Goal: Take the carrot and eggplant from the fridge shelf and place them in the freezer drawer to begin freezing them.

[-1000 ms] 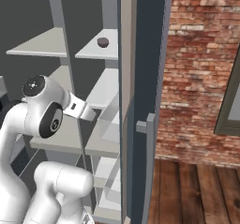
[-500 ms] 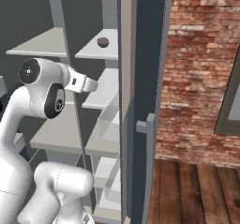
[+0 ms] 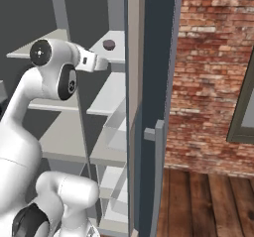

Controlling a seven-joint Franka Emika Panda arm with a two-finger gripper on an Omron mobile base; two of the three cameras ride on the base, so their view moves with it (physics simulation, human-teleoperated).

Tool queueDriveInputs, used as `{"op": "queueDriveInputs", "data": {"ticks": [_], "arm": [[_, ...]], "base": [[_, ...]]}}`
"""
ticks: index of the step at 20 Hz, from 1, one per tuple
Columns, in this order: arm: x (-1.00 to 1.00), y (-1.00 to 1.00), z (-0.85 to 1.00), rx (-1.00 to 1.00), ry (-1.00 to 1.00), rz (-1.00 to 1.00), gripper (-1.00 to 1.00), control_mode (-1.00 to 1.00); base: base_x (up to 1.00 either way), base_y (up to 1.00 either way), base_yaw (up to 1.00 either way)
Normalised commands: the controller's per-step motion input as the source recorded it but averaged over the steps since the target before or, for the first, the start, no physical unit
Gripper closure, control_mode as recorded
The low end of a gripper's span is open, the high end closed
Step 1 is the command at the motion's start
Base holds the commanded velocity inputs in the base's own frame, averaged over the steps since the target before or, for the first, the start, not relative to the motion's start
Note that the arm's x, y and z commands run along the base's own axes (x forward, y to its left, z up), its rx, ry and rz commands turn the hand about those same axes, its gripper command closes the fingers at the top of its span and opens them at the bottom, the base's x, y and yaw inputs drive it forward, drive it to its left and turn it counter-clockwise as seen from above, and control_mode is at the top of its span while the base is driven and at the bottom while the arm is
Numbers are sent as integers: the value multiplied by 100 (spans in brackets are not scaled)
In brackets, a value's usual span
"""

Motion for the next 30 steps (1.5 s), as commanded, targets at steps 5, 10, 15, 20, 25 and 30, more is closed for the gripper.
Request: {"op": "queueDriveInputs", "data": {"ticks": [5, 10, 15, 20, 25, 30], "arm": [[59, -4, 16, 0, 8, 1, -100, -100], [59, -1, 0, 0, 11, 0, -100, -100], [58, 0, -2, 0, 4, 3, -100, -100], [48, 0, 0, 0, 5, 8, -100, -100], [40, 0, -5, -2, 2, 11, -100, -100], [40, 0, -4, -5, 4, 9, -100, -100]], "base": [[0, 0, 0], [0, 0, 0], [0, 0, 0], [0, 0, 0], [0, 0, 0], [0, 0, 0]]}}
